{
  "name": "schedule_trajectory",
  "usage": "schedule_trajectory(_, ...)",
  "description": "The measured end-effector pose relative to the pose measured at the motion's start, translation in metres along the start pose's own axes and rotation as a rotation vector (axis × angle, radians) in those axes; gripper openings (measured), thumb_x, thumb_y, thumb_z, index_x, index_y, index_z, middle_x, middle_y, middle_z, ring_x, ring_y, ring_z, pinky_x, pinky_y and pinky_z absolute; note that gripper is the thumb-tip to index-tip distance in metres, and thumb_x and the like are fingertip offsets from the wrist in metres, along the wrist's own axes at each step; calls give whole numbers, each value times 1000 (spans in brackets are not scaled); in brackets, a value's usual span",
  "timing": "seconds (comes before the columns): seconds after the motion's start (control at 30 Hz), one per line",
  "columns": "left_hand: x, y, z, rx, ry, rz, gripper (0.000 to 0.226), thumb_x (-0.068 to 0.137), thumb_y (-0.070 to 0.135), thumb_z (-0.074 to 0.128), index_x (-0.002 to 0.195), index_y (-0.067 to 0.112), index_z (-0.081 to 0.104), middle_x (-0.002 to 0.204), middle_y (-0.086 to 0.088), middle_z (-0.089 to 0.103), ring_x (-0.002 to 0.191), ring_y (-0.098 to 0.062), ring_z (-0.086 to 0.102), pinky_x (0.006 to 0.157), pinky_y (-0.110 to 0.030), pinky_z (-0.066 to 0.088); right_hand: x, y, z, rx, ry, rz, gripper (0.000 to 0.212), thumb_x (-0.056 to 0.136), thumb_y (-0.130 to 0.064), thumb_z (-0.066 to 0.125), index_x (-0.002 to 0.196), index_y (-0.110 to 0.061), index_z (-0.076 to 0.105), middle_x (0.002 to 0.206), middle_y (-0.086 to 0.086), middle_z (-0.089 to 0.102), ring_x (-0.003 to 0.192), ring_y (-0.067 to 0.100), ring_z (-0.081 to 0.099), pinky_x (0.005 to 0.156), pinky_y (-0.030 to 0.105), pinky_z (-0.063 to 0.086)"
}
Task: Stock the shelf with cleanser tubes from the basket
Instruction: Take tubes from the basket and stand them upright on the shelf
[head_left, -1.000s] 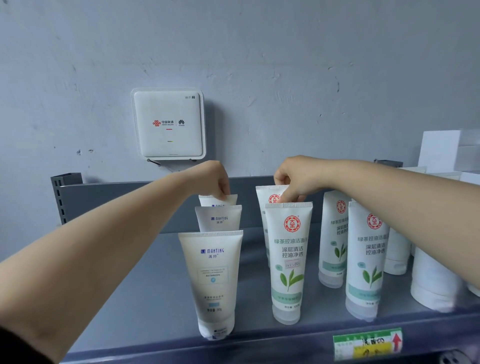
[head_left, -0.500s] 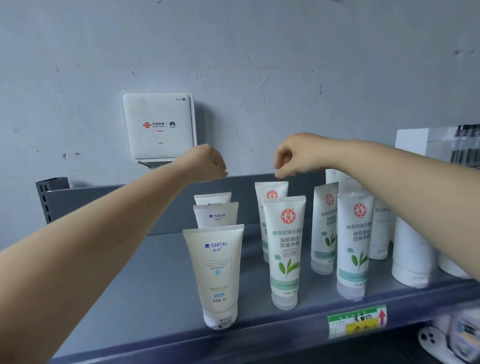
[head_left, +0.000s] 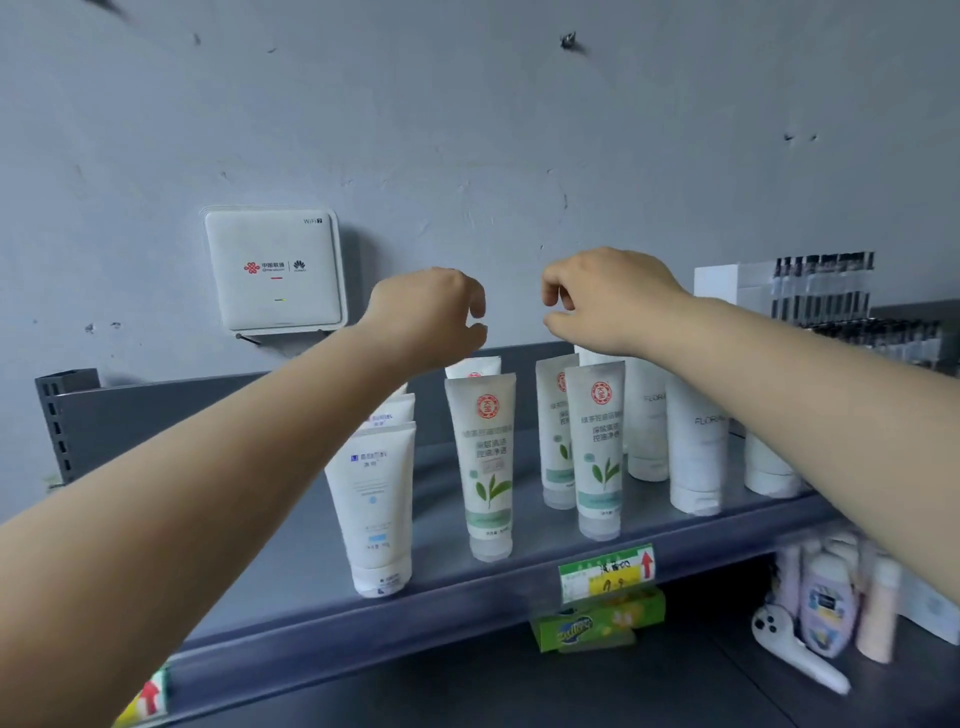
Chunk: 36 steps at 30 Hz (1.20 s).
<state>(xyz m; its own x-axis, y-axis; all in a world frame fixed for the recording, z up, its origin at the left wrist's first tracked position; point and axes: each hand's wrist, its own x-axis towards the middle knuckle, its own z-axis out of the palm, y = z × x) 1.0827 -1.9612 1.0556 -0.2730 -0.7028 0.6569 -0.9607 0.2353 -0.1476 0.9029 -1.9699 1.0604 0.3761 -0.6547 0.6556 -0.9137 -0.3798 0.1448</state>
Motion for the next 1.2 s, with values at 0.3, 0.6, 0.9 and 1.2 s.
schedule_trajectory(0.3,0,128,9,36,20,157,28,88,27,48,112,19,59,112,0,60,103,-25,55,70,-28,30,-81,80,-27,-166,-43,8,25,87,-26,47,109,-18,56,112,1,59,104,26,54,69,29,34)
schedule_trajectory(0.6,0,274,35,35,-81,287,36,90,31,46,122,18,54,121,-3,59,110,-27,55,82,-33,39,-195,177,-41,-335,-263,70,36,91,-33,43,122,-16,48,120,5,50,113,27,47,74,33,32)
schedule_trajectory(0.9,-3,395,67,-61,-143,450,36,90,31,48,122,17,52,120,-3,57,111,-28,53,71,-30,31,-293,262,-47,-364,-359,234,35,92,-36,45,121,-17,49,114,5,50,109,28,48,74,36,35)
schedule_trajectory(1.2,3,484,119,-159,-186,641,31,90,30,45,117,16,53,118,-3,57,112,-29,52,78,-32,36,-360,317,-26,-392,-480,406,38,91,-37,45,122,-15,46,121,6,50,116,27,46,86,37,40)
